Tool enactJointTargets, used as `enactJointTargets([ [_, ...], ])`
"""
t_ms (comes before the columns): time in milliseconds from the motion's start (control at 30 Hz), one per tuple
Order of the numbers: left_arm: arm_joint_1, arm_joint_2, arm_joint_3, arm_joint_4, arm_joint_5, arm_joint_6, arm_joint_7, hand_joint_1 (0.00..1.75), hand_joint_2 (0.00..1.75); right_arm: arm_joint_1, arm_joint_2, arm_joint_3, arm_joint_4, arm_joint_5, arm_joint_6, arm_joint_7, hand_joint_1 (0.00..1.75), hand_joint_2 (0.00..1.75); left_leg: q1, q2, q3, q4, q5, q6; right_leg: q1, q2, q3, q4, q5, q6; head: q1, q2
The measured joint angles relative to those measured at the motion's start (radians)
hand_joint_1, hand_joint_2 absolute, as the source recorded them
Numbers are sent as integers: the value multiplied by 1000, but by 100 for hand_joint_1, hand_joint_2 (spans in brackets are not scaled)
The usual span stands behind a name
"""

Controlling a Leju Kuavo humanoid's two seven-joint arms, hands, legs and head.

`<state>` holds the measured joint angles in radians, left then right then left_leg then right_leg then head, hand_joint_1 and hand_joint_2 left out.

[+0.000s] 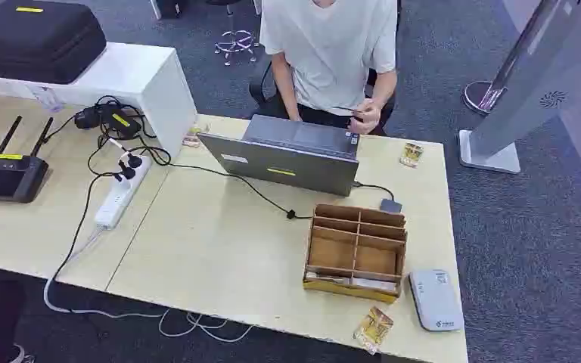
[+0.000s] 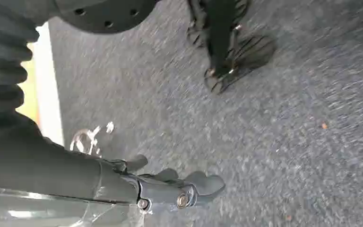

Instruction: Pass the card to the sensor for recognition and then transmit it.

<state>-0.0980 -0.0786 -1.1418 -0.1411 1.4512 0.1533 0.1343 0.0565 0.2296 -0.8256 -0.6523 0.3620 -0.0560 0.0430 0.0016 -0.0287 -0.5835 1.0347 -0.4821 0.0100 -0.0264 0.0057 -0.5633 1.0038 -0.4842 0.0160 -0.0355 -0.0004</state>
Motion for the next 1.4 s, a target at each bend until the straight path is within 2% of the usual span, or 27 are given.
enactJointTargets([
  [333, -2, 2, -28, 13, 32, -38, -21, 0, 175, -84, -66, -198, 148, -68, 100, -179, 0, 175, 0, 0, 0, 0, 0, 0, -1, 0, 0, 0, 0, 0, 0, 0],
  [933, -2, 2, -39, 17, 39, -42, -25, 0, 175, -110, -117, -265, 209, -56, 96, -208, 0, 175, 0, 0, 0, 0, 0, 0, -1, 0, 0, 0, 0, 0, 0, 0],
  [1033, -2, 5, -47, 17, 39, -48, -29, 0, 175, -117, -138, -280, 228, -77, 140, -220, 0, 175, 0, 0, 0, 0, 0, 0, -2, 0, 0, 0, 0, 0, 0, 0],
  [1200, -3, 16, -63, 17, 28, -59, -28, 0, 175, -150, -209, -306, 233, -142, 289, -272, 0, 175, -1, 1, 0, 0, 0, 0, -2, 1, 0, 0, 1, 1, 0, 0],
  [1267, -6, 19, -70, 17, 26, -60, -27, 0, 175, -183, -248, -310, 225, -146, 294, -259, 0, 175, -1, 2, 0, 1, 0, 1, -2, 2, 0, 0, 2, 1, 0, 0],
  [1400, -8, 21, -79, 17, 24, -61, -27, 0, 175, -213, -278, -315, 215, -146, 295, -257, 0, 175, -1, 1, 0, 2, 0, 1, -2, 1, 0, 0, 2, 2, 0, 0],
])
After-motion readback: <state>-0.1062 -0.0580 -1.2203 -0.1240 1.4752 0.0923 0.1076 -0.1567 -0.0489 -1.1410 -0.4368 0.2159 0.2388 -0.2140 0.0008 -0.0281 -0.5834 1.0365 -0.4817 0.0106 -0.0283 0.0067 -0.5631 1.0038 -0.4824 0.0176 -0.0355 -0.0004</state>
